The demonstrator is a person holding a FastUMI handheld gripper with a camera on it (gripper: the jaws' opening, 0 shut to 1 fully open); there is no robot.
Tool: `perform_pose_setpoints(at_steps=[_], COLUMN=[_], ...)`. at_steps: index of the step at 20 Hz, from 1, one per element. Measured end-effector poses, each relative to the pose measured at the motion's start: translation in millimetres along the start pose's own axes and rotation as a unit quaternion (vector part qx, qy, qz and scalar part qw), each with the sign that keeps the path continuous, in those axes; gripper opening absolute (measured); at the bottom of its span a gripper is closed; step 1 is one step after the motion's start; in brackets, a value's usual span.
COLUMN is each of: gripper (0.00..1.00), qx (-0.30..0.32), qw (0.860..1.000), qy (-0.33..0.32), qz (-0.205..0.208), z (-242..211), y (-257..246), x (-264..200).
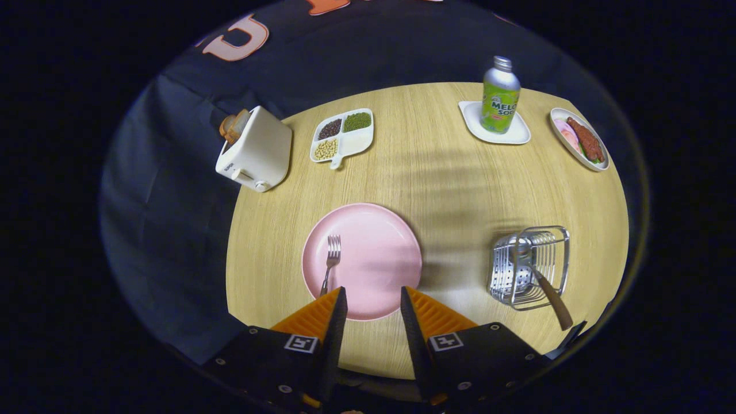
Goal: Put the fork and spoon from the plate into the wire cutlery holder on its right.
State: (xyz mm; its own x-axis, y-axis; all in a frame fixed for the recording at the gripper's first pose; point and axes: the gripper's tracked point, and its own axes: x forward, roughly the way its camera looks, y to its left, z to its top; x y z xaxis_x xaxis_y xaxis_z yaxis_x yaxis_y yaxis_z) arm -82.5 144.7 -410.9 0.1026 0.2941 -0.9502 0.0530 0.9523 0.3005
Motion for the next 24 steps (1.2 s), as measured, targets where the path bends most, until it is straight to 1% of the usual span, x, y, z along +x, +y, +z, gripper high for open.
perform_pose_setpoints(at_steps=[2,4,6,11,14,19,23,24], gripper=[0.66,0.76,0.8,0.81,0.8,0.7,0.57,0.51], qx=[0.002,0.001,0.004,-0.001,0.005,0.009,0.015,0.011], qw=[1.0,1.0,1.0,0.999,0.999,0.997,0.997,0.996], qy=[0.003,-0.002,-0.001,0.003,-0.004,-0.014,-0.005,-0.006], qz=[0.0,-0.012,-0.019,-0.037,-0.052,-0.076,-0.079,-0.083], z=[-5,-9,-16,-35,-40,-45,-60,-61], y=[15,23,33,55,59,54,56,54], x=[15,29,44,80,94,111,126,128])
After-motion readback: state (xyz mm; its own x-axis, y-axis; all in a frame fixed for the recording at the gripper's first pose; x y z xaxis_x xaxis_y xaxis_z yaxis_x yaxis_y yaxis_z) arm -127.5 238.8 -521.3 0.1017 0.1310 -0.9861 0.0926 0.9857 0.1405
